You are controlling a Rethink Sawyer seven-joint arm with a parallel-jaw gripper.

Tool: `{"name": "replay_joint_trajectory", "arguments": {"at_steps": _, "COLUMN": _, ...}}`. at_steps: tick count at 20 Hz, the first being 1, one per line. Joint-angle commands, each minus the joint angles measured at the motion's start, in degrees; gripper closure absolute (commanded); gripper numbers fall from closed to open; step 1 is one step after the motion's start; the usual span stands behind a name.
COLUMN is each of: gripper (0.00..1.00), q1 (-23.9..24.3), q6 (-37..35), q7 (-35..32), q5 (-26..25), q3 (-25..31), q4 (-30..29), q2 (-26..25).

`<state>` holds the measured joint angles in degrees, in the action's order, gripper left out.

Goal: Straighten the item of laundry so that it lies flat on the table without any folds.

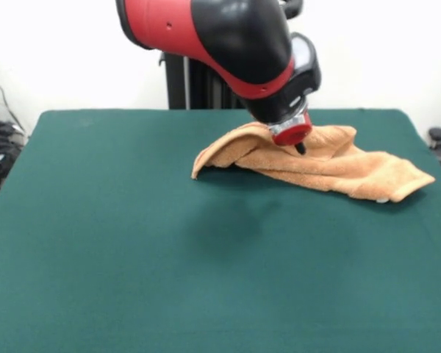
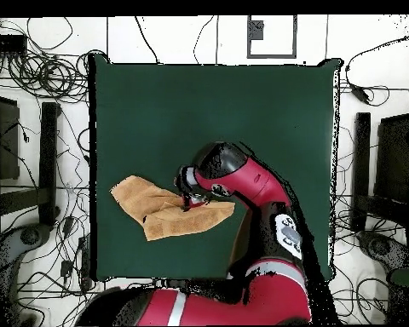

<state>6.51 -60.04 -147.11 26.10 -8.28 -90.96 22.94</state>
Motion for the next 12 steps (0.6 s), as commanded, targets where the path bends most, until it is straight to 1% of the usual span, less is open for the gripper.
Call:
{"name": "replay_joint_trajectory", "arguments": {"at_steps": 1, "gripper": 0.0, "q1": 0.99, "q6": -1.95, "q7": -2.99, "q5": 1.41, "q3": 7.73, "q4": -3.39, "q2": -4.58}}
{"name": "replay_joint_trajectory", "arguments": {"at_steps": 12, "gripper": 0.0, "q1": 3.26, "q6": 0.5, "q7": -1.26, "q5": 1.77, "q3": 11.0, "q4": -3.59, "q2": -6.28}}
